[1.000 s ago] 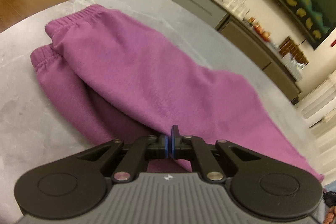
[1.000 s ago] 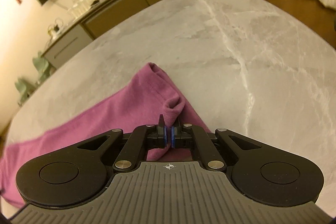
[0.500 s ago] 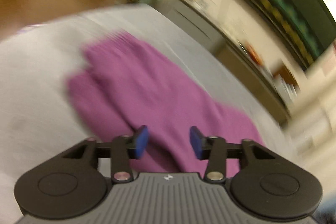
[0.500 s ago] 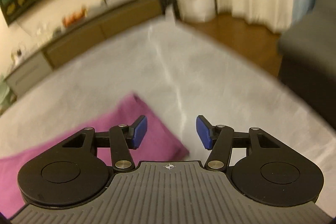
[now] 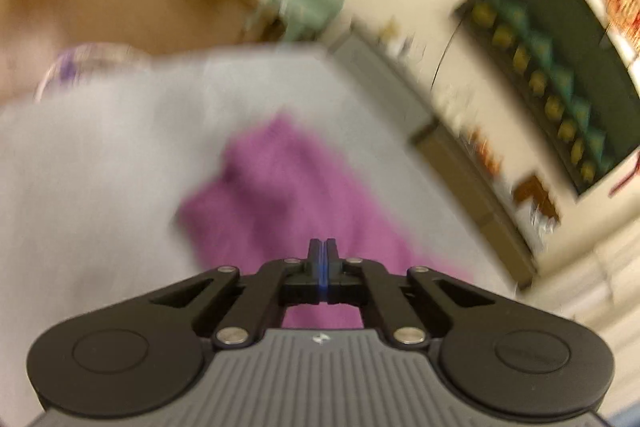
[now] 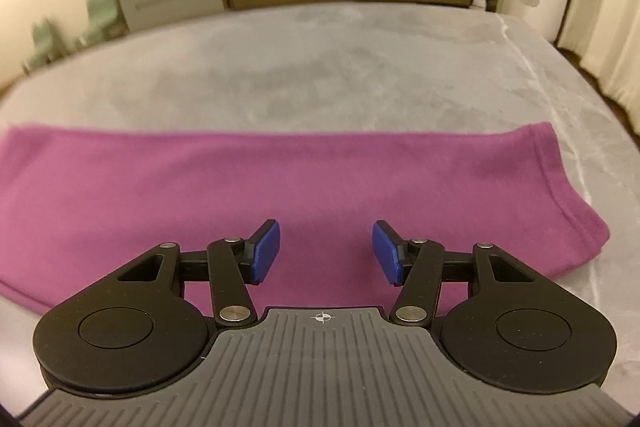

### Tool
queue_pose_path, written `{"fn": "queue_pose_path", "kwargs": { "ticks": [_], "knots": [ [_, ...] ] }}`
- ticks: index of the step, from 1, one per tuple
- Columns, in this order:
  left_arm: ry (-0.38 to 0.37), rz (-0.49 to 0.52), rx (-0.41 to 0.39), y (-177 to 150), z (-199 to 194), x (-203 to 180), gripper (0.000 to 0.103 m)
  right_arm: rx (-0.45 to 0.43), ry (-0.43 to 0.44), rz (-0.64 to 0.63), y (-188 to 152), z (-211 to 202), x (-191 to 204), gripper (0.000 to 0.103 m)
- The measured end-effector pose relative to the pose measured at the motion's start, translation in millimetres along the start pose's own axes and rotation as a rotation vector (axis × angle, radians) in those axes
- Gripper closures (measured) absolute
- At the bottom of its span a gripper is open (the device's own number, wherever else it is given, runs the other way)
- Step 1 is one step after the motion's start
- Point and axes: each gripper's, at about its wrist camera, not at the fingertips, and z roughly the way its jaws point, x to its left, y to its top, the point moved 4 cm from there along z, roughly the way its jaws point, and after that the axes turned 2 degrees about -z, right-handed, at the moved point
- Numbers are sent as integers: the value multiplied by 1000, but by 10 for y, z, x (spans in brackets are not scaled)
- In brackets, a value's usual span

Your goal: Fold clothes

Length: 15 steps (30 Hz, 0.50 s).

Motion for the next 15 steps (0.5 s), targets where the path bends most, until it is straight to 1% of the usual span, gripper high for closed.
{"fn": "queue_pose_path", "kwargs": {
  "ticks": [1, 2, 4, 6, 10, 11, 13, 15],
  "knots": [
    [39, -24, 26, -20, 68, 118, 103, 9, -16, -8, -8, 24, -2, 46],
    [43, -54, 32, 12, 88, 183, 103, 10, -29, -14, 0, 34, -2, 46],
    [-8, -66, 4, 113, 29, 172, 101, -26, -29, -43, 53, -30, 171, 46],
    [-38, -65, -15, 190, 2, 138, 92, -82, 36, -118, 75, -261, 587, 46],
    [-53, -102, 23, 270, 157, 128, 92, -155, 230, -338, 76, -632, 1916, 45],
    [-52, -97, 25, 279, 191, 123, 92, -172, 276, -396, 57, -705, 2324, 45],
    [-31, -93, 29, 293, 291, 152, 92, -206, 367, -512, 15, -852, 3137, 44],
    [15, -107, 35, 291, 389, 246, 92, -253, 429, -619, -40, -932, 3894, 41]
  ]
}}
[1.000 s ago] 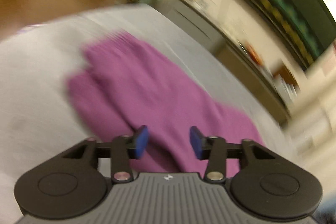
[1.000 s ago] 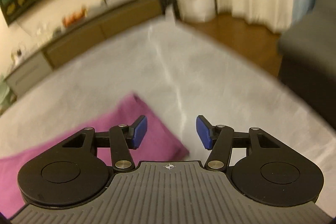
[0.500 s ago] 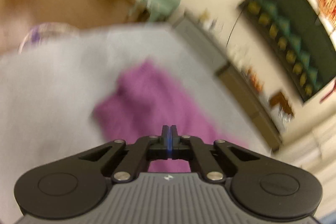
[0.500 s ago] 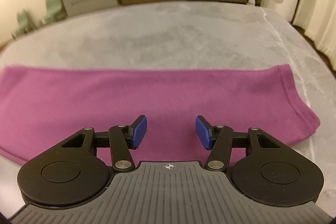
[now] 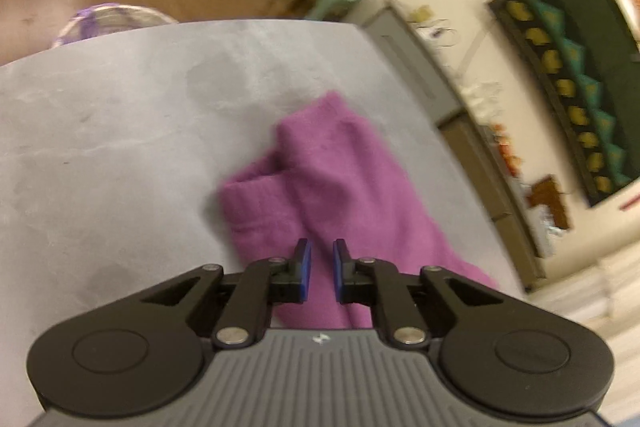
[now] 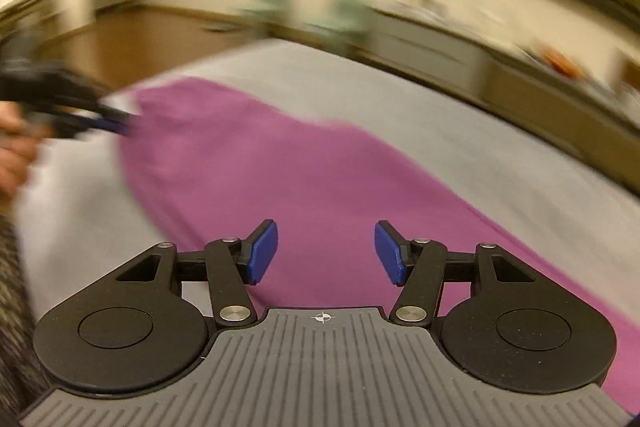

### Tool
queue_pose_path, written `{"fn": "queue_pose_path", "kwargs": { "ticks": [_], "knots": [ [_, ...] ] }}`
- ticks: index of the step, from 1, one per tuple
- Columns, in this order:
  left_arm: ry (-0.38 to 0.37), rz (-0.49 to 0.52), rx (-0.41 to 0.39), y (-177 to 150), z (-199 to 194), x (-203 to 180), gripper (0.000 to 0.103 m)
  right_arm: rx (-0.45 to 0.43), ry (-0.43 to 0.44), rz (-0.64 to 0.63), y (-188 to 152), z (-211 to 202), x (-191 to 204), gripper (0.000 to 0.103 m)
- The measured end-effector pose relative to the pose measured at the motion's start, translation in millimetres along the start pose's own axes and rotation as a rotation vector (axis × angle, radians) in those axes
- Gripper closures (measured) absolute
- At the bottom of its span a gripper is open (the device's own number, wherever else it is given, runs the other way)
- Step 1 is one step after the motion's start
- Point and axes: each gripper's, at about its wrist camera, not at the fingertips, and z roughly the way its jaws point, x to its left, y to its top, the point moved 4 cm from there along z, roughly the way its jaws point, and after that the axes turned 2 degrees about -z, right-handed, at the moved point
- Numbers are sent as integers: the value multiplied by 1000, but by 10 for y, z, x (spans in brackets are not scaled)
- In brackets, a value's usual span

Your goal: Fold clothes

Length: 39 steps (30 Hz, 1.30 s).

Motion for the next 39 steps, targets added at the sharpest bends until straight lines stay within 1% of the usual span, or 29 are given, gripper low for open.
{"fn": "queue_pose_path", "kwargs": {
  "ticks": [1, 2, 3, 5, 8, 11, 13, 14, 15, 20, 21, 24, 26, 27, 28, 29, 30, 31, 32, 33, 34, 35, 36, 37, 39],
  "knots": [
    [14, -8, 4, 4, 41, 52, 92, -22, 31, -55, 183, 135, 307, 38],
    [13, -17, 10, 13, 60, 97, 93, -43, 61, -109, 362, 270, 611, 37],
    [11, -25, 15, 22, 78, 143, 97, -53, 66, -152, 490, 409, 865, 36],
    [6, -37, 21, 48, 95, 218, 99, -40, 65, -215, 636, 727, 1190, 36],
    [-4, -43, 18, 65, 77, 260, 99, -19, 63, -309, 852, 1202, 1668, 39],
    [-3, -10, 15, 80, 89, 254, 99, 45, 59, -342, 865, 1592, 1759, 51],
    [-9, -11, 12, 101, 92, 272, 99, 73, 61, -364, 845, 1735, 1774, 68],
    [-11, -16, 9, 115, 97, 279, 99, 69, 56, -359, 850, 1735, 1759, 77],
    [-11, -22, 6, 131, 100, 288, 99, 64, 51, -354, 854, 1733, 1742, 101],
    [-9, -73, -2, 190, 91, 332, 99, 34, 50, -284, 853, 1506, 1521, 102],
    [-9, -81, -2, 197, 88, 338, 99, 33, 64, -270, 836, 1438, 1496, 102],
    [-6, -105, -26, 224, 39, 365, 100, 54, 161, -229, 739, 1300, 1550, 102],
    [5, -107, -74, 263, -47, 362, 100, 77, 179, -242, 663, 1344, 1653, 101],
    [12, -95, -109, 289, -117, 343, 98, 78, 189, -236, 633, 1381, 1669, 84],
    [19, -75, -161, 310, -218, 310, 97, 76, 219, -210, 616, 1397, 1661, 73],
    [22, -50, -211, 330, -322, 270, 95, 66, 243, -159, 623, 1328, 1572, 67],
    [8, -9, -257, 337, -427, 199, 95, 55, 266, -108, 630, 1259, 1482, 64],
    [-28, 43, -282, 318, -503, 104, 93, 43, 288, -57, 637, 1183, 1388, 61],
    [-78, 98, -264, 269, -504, -7, 89, 18, 293, 6, 629, 1003, 1230, 60],
    [-128, 153, -245, 219, -506, -117, 89, -9, 286, 50, 590, 806, 1044, 55],
    [-171, 207, -217, 168, -487, -226, 89, -22, 244, 69, 506, 651, 847, 52],
    [-182, 253, -157, 112, -387, -327, 88, -35, 200, 89, 419, 496, 646, 52],
    [-166, 293, -98, 47, -257, -407, 89, -28, 125, 105, 277, 341, 392, 52],
    [-141, 329, -45, -11, -135, -468, 89, 0, 37, 142, 87, 230, 42, 52],
    [-40, 371, 11, -75, 63, -470, 88, 64, -133, 234, -335, 6, -674, 53]
  ]
}}
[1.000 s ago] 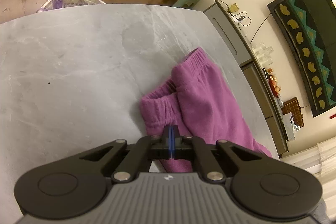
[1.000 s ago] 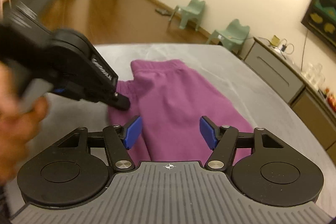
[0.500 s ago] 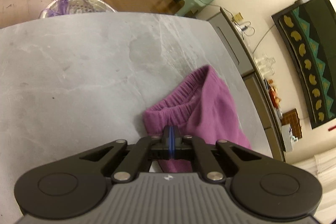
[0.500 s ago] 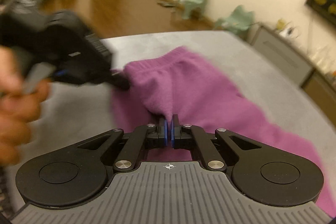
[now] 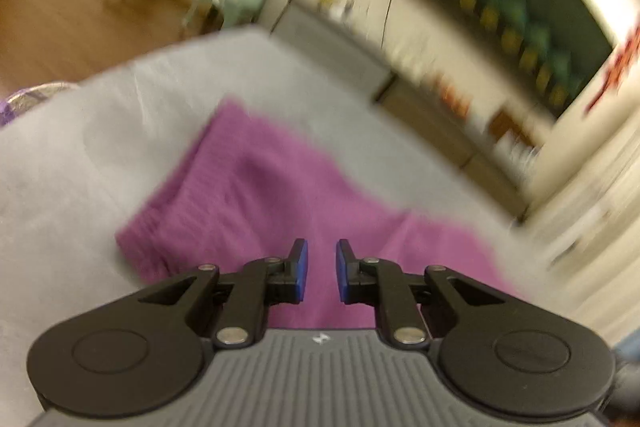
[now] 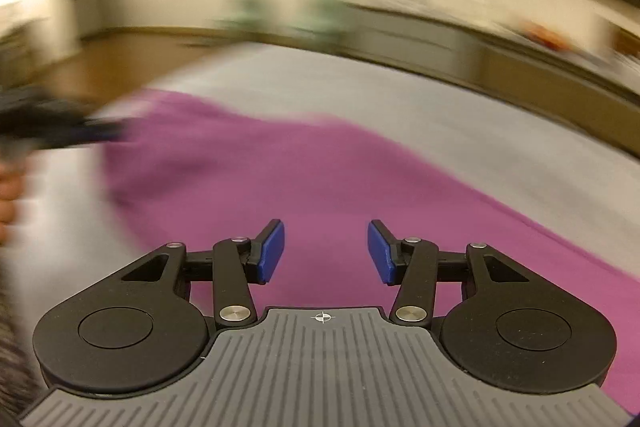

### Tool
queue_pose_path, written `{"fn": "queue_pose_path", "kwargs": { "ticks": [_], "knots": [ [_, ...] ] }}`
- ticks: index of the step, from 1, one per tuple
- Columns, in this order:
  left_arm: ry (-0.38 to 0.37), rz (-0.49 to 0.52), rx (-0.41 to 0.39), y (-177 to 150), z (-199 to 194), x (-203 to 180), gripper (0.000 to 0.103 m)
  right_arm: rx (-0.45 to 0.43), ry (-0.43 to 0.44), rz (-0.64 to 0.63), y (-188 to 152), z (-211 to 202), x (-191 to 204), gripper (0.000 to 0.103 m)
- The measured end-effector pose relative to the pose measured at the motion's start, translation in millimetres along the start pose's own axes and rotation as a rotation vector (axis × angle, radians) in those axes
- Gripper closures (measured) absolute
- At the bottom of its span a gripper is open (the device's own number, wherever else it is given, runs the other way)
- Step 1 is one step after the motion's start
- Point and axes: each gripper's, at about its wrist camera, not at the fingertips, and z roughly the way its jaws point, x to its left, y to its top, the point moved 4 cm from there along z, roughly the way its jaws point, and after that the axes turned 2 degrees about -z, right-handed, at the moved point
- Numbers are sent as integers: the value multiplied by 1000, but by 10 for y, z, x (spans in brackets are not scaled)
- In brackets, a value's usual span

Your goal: Fold clothes

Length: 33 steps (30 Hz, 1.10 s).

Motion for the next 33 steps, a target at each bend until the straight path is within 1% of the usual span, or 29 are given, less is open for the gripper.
{"fn": "queue_pose_path", "kwargs": {
  "ticks": [1, 2, 3, 4, 5, 6, 7, 9, 10, 11, 13, 14, 15, 16, 17, 18, 19, 20, 21, 23, 24, 25, 26, 27, 28, 29, 30, 33],
  "knots": [
    [47, 11, 34, -23, 92, 11, 89, 30, -84, 54, -146, -51, -421, 54],
    [93, -8, 51, -20, 148, 83, 99, 64, -173, 110, -324, -135, -863, 54],
    [105, -33, 45, 6, 157, 144, 99, 102, -236, 155, -492, -197, -1232, 53],
    [106, -53, 42, 41, 158, 195, 99, 144, -284, 203, -667, -279, -1581, 54],
    [132, -54, 30, 68, 150, 221, 99, 146, -302, 256, -814, -406, -1857, 53],
    [156, -58, 18, 92, 144, 242, 99, 149, -319, 309, -961, -534, -2132, 49],
    [172, -68, 9, 102, 144, 249, 99, 150, -337, 361, -1106, -662, -2401, 57],
    [204, -88, -8, 119, 145, 254, 99, 138, -390, 439, -1314, -929, -2768, 74],
    [224, -89, -13, 121, 151, 232, 99, 120, -393, 485, -1401, -1020, -2903, 99],
    [243, -91, -17, 130, 158, 211, 99, 95, -369, 532, -1495, -1101, -3020, 103],
    [277, -93, -22, 163, 173, 155, 99, 55, -301, 611, -1583, -1188, -3153, 103],
    [295, -92, -24, 168, 180, 117, 99, 40, -283, 632, -1580, -1216, -3193, 103],
    [310, -90, -27, 169, 180, 78, 99, 22, -269, 652, -1575, -1249, -3232, 81],
    [316, -84, -35, 160, 147, 32, 99, -24, -312, 663, -1561, -1358, -3265, 51],
    [313, -77, -51, 152, 77, -16, 95, -70, -355, 676, -1552, -1466, -3302, 40],
    [300, -73, -71, 145, -15, -63, 88, -93, -399, 716, -1614, -1550, -3419, 25],
    [282, -68, -92, 132, -106, -113, 85, -115, -444, 756, -1676, -1636, -3535, 20],
    [249, -62, -111, 99, -189, -179, 81, -138, -489, 796, -1740, -1722, -3650, 20],
    [218, -54, -125, 66, -253, -250, 80, -159, -531, 836, -1803, -1802, -3763, 21],
    [175, -21, -117, 1, -255, -432, 79, -122, -513, 900, -1888, -1698, -3882, 24],
    [154, -4, -112, -31, -249, -525, 79, -104, -495, 932, -1918, -1629, -3924, 27],
    [137, 13, -103, -61, -215, -629, 79, -113, -468, 935, -1906, -1575, -3920, 30],
    [119, 29, -94, -94, -180, -734, 79, -99, -465, 910, -1847, -1494, -3906, 34],
    [98, 43, -83, -135, -137, -835, 79, -85, -464, 885, -1789, -1413, -3893, 47],
    [78, 51, -70, -188, -84, -925, 79, -67, -478, 867, -1738, -1343, -3885, 69],
    [57, 56, -57, -255, -45, -1005, 79, -55, -476, 864, -1695, -1292, -3878, 85],
    [37, 63, -43, -319, -6, -1082, 79, -64, -483, 849, -1691, -1318, -3863, 99],
    [-15, 87, -1, -490, 115, -1290, 79, -96, -504, 803, -1674, -1402, -3811, 101]
  ]
}}
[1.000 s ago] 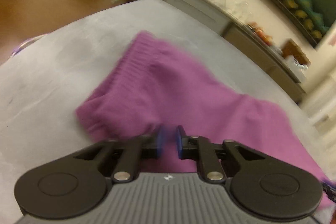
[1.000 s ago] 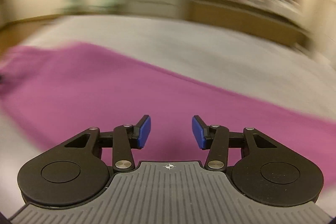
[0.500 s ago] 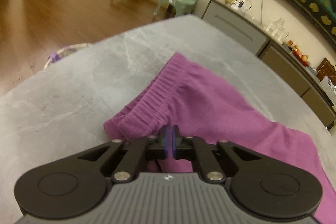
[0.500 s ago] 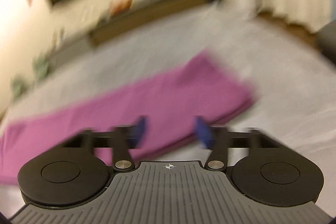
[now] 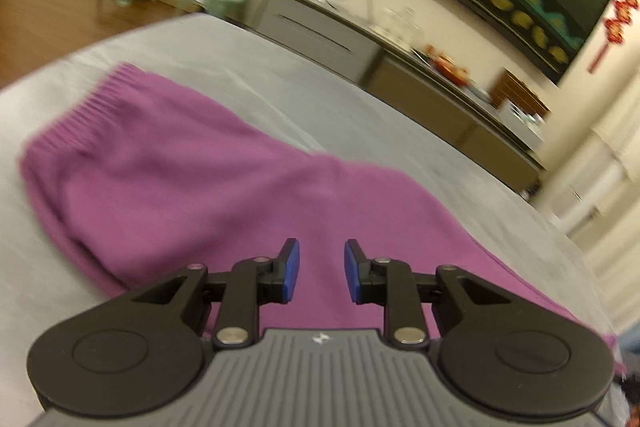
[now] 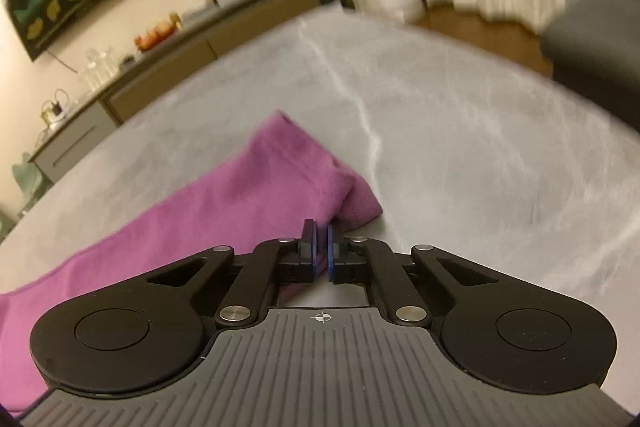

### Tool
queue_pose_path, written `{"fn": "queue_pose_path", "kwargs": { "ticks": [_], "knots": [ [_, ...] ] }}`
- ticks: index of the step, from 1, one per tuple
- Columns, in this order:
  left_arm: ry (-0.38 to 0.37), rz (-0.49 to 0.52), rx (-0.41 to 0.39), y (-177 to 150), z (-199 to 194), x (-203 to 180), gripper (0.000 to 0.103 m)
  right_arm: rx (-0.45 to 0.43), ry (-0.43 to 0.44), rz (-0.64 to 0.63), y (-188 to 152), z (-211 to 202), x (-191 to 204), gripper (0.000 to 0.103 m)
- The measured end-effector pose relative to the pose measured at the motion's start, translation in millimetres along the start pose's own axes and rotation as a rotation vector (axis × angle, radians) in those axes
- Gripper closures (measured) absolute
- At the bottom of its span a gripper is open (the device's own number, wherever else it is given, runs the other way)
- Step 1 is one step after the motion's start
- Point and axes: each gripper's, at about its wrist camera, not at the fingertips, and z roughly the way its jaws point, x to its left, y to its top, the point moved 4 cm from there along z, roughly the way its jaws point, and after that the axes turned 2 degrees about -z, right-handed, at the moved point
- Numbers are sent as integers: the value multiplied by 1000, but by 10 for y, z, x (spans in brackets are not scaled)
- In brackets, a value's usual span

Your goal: Fold clothes

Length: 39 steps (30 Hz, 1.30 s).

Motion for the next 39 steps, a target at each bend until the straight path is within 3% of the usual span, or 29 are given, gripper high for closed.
{"fn": "queue_pose_path", "kwargs": {
  "ticks": [3, 5, 7, 11, 14, 18, 20, 21, 22, 26, 29, 31, 33, 39],
  "knots": [
    [-50, 39, 16, -112, 13, -225, 79, -186, 54, -192, 10, -477, 423, 101],
    [-86, 67, 33, -193, 41, -387, 79, -248, 147, -381, -196, -761, 918, 101],
    [-113, 98, 65, -311, 91, -541, 78, -205, 243, -526, -525, -843, 1365, 102],
    [-130, 160, 119, -568, 229, -801, 77, -64, 266, -753, -1066, -621, 1905, 103],
    [-137, 174, 142, -670, 300, -866, 76, -5, 267, -812, -1220, -507, 1997, 102],
    [-149, 169, 149, -646, 351, -890, 75, 17, 277, -770, -1159, -523, 1970, 100],
    [-182, 149, 159, -622, 367, -975, 73, -20, 284, -724, -1074, -590, 1928, 84],
    [-200, 139, 165, -610, 384, -1029, 71, -53, 281, -704, -1028, -611, 1911, 56],
    [-223, 128, 174, -603, 429, -1122, 71, -83, 277, -687, -986, -625, 1896, 44],
    [-328, 105, 235, -701, 600, -1635, 67, -46, 222, -813, -1089, -358, 2033, 48],
    [-393, 108, 292, -832, 752, -2065, 66, -18, 211, -793, -1061, -308, 2016, 67],
    [-425, 110, 327, -918, 867, -2347, 63, -14, 206, -789, -1044, -324, 1986, 85],
    [-434, 116, 348, -995, 987, -2584, 61, -21, 198, -790, -1033, -371, 1958, 93],
    [-453, 120, 393, -1277, 1312, -3145, 59, -60, 272, -770, -965, -709, 1807, 97]
  ]
}}
